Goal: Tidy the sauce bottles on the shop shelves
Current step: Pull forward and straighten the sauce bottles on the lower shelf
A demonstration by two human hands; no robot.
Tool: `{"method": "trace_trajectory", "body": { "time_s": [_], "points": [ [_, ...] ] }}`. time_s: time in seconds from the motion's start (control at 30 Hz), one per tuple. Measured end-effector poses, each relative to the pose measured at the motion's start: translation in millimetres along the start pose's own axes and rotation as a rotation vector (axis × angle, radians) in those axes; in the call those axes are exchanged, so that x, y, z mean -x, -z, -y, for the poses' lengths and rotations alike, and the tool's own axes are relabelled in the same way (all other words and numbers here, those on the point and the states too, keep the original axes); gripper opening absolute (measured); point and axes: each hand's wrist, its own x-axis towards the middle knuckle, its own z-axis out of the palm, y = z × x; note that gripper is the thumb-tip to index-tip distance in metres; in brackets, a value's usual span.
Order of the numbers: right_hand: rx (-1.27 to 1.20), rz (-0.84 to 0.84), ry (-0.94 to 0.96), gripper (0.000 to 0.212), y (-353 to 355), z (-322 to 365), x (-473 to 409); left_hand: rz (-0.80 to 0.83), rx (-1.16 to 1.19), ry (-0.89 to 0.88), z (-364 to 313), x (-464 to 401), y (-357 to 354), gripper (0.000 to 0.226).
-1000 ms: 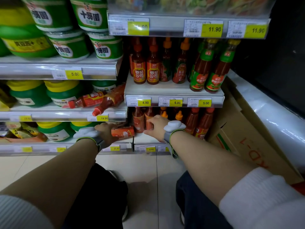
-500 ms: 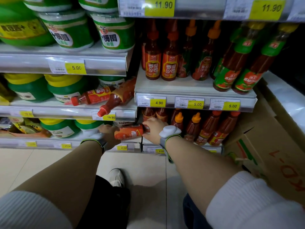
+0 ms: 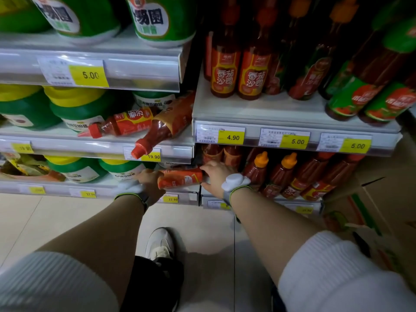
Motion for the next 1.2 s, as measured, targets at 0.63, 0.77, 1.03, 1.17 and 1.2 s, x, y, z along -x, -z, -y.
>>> {"method": "trace_trajectory", "body": {
  "time_s": [0.63, 0.77, 1.03, 1.17, 1.2],
  "points": [
    [0.058, 0.008, 0.085, 0.052, -46.2, 10.3, -43.6, -0.123, 0.158, 0.130, 26.9, -38.1, -36.3, 0.056],
    [0.070, -0.029, 0.085, 0.051, -51.0, 15.2, -46.0, -0.123, 0.113, 0.120, 30.0, -39.6, -40.2, 0.064],
    [0.112, -0.024, 0.057, 0.059, -61.1, 22.3, -53.8, -0.079, 0.094, 0.139, 26.0, -45.0, -44.5, 0.060],
    [0.156, -0.050, 0.058, 0.061, -64.0, 23.2, -55.3, -0.063, 0.070, 0.153, 21.1, -45.9, -46.6, 0.055],
    [0.167, -0.054, 0.059, 0.061, -64.1, 23.4, -55.3, -0.062, 0.057, 0.157, 20.4, -46.5, -47.0, 0.054]
  ]
}}
